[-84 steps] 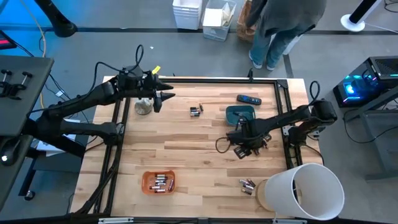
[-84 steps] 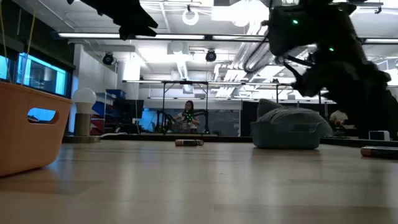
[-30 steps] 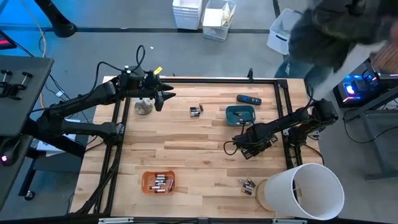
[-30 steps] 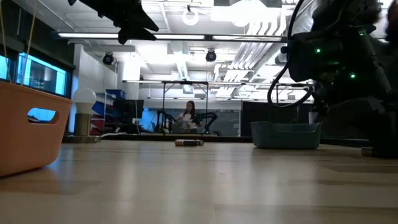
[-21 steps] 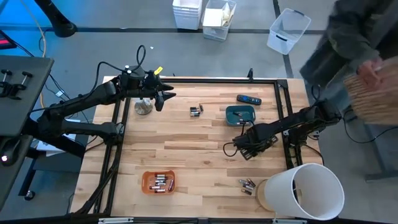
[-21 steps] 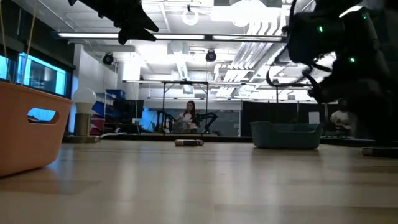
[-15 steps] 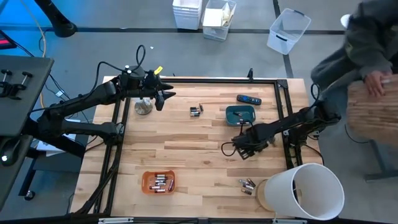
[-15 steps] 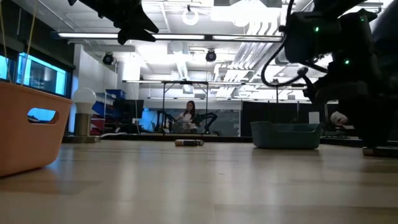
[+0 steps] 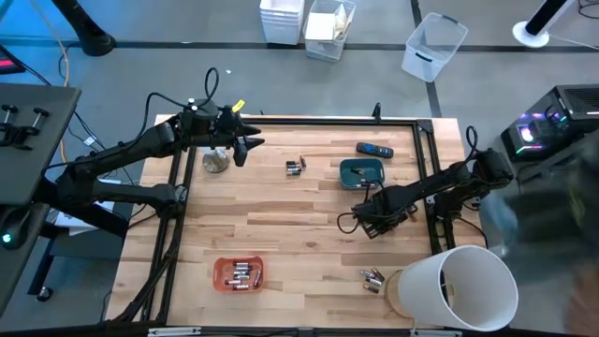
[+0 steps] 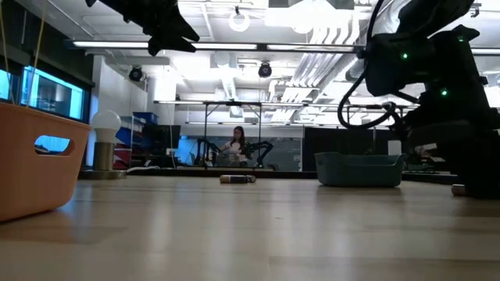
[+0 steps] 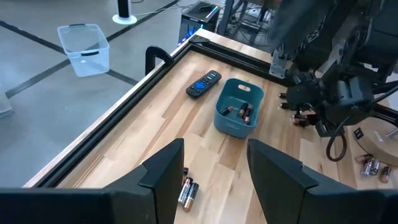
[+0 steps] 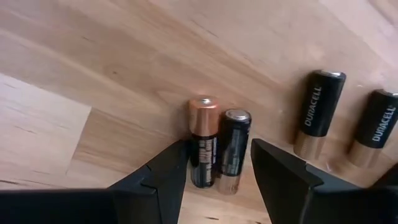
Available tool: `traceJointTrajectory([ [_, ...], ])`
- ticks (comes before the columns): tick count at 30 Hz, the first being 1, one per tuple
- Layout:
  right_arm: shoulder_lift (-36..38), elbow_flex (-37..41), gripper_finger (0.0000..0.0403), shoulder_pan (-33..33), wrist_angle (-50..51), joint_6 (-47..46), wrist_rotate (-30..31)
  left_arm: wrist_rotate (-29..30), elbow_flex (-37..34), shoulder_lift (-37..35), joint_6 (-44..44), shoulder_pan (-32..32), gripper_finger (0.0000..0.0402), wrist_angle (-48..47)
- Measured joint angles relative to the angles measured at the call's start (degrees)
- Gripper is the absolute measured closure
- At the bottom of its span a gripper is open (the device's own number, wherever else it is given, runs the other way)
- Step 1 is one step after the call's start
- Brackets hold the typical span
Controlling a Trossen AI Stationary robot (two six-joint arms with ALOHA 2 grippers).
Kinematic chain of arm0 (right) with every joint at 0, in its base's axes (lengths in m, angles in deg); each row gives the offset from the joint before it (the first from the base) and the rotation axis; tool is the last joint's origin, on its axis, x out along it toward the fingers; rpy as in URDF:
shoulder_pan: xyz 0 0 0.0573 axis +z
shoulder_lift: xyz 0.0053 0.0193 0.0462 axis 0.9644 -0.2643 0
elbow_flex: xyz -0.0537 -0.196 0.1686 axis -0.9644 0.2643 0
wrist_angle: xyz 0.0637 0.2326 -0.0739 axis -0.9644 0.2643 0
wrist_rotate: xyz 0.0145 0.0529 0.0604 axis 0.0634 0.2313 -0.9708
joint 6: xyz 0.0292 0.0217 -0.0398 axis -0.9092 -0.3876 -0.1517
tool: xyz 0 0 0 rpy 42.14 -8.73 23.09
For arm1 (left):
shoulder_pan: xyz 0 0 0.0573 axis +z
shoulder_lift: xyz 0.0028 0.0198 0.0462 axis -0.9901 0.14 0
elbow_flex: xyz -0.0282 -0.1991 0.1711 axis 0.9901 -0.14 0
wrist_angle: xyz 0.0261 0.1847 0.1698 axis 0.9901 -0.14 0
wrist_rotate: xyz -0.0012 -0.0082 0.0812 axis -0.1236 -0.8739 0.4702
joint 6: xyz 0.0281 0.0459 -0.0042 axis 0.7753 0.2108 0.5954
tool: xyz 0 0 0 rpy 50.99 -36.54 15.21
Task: Sort batteries
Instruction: Put the black battery into the blue bin
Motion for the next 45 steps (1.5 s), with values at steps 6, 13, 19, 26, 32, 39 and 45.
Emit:
traceJointTrajectory([
  [6,0.04,-0.07,0.0226,0.0,0.25,-0.34,0.11,0.07,0.0,0.0,-0.2,-0.02,0.0232,0.12],
  [13,1.66,-3.6,0.0226,0.04,3.08,-1.2,3.23,0.15,0.0,0.0,-0.23,-0.01,0.0232,0.15],
  [19,1.71,-4.5,0.0226,0.04,1.58,-1.13,4.06,0.36,0.0,0.0,-0.23,-0.01,0.0232,0.15],
  [26,1.6,-3.14,0.0226,-0.39,-0.65,-1.41,2.86,0.38,0.0,0.0,-0.23,-0.02,0.0232,0.15],
  [32,1.5,-1.02,0.0226,-0.35,-2.01,-2.31,2.29,0.39,0.0,0.0,-0.25,-0.01,0.0232,0.07],
  [39,1.55,-0.33,0.0227,-0.33,-3.9,-2.25,1.3,0.42,0.0,0.0,-0.25,0.0,0.0232,-0.07],
  [45,-0.11,-0.41,0.0271,-0.33,-5.46,-0.05,0.26,0.42,0.0,0.0,-0.25,-0.02,0.0232,-0.42],
])
